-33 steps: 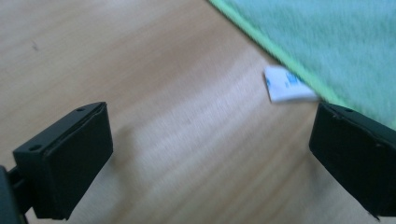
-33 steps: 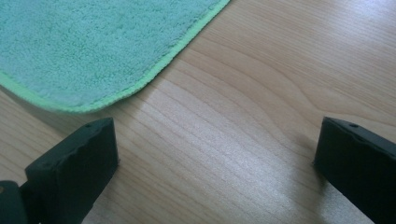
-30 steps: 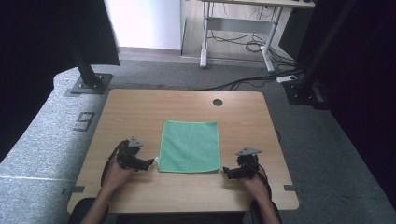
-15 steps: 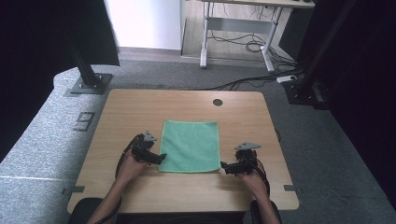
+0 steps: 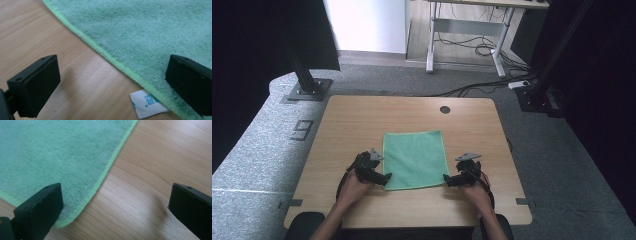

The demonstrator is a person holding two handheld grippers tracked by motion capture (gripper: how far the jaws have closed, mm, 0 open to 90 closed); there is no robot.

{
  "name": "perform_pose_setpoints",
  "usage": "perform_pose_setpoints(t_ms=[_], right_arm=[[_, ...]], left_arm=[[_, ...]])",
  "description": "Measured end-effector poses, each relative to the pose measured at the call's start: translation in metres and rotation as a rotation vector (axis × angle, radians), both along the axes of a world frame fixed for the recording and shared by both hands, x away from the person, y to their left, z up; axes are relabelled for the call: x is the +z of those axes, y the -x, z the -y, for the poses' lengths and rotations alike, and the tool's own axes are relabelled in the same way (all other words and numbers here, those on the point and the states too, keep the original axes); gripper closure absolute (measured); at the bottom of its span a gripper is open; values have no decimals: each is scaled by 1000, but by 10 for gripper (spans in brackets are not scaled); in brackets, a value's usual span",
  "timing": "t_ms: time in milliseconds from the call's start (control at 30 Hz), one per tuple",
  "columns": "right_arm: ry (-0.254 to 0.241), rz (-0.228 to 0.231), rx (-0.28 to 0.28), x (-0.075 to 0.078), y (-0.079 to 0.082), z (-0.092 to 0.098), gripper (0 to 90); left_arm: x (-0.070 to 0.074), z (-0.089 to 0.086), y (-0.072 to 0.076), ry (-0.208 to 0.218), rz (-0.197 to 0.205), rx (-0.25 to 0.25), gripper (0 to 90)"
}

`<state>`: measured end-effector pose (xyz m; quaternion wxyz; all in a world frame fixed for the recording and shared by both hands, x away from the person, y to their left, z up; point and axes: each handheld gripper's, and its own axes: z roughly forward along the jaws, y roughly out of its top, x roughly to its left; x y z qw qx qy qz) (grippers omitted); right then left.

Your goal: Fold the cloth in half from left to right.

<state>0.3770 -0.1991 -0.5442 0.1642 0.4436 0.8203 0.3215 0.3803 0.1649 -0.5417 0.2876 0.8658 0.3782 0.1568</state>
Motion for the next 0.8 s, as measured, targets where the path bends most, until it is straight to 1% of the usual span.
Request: perform_pose_setpoints(t_ms=[133,167,200,233,267,300,367,400,433,500,533,567,600,667,700,733,767,800], right_arm=[[44,2,-9,-4,2,5,0],[44,2,-9,-4,2,5,0],[38,3,-13,-4,1,7,0],[42,8,-26,-4,1,11,0],[51,16,-44,-4,1,16,0],[52,17,-51,-4,0,18,0],[45,16,-61,-4,0,24,0],[45,16,-61,-4,0,24,0],[34,15,-66,-6,0,27,0],[25,13,-64,-6,-1,28,0],[20,11,-62,-6,-1,28,0],[20,11,-62,-6,-1,28,0],[16,10,-63,-7,-1,29,0],[-2,11,-64,-8,-1,31,0],[-3,12,-64,-9,-1,31,0],[-3,13,-64,-9,-1,31,0],[-5,15,-64,-9,-1,31,0],[-7,15,-65,-9,-1,31,0]], left_arm=[[0,6,8,5,-11,-19,0],[0,6,8,5,-11,-19,0],[-1,8,12,8,-18,-25,0],[-1,9,14,17,-19,-28,0],[-1,12,16,17,-26,-42,0],[0,14,17,14,-28,-49,0],[1,17,17,10,-16,-56,0],[1,17,17,10,-16,-56,0],[4,16,14,18,-11,-50,0],[5,12,9,27,1,-30,0],[6,10,5,38,3,-17,0],[6,10,5,38,3,-17,0],[7,7,2,43,3,-7,0],[9,4,-7,44,10,7,0],[9,4,-7,44,10,7,0],[11,3,-13,39,18,17,0],[11,2,-17,39,21,23,0],[11,2,-17,39,21,23,0]])
